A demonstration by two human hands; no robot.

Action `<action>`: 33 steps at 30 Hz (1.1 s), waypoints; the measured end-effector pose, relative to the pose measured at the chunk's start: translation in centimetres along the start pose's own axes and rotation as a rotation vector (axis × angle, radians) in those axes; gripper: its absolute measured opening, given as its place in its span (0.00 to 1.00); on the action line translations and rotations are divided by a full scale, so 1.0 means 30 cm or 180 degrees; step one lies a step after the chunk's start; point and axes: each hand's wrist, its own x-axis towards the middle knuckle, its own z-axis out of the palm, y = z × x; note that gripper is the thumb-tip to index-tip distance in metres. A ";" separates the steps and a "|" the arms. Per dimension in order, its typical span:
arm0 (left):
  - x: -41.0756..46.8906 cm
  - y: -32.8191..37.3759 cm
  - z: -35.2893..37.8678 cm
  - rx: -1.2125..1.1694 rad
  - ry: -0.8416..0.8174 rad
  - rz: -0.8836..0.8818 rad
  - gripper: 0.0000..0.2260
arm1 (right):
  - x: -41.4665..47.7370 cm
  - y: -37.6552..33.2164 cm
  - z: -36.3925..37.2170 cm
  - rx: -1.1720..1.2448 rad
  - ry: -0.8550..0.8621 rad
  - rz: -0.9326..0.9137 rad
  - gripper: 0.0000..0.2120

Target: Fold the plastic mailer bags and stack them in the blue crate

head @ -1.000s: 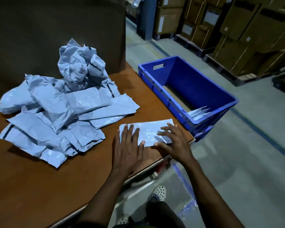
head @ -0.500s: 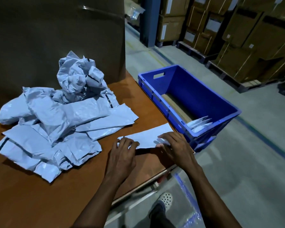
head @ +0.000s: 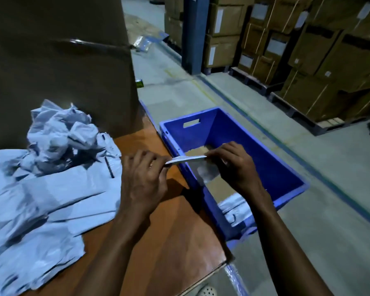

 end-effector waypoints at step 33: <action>0.138 0.415 0.763 0.0224 -0.4380 -0.0110 0.21 | -0.201 0.695 0.027 -0.0878 -0.4052 0.1515 0.11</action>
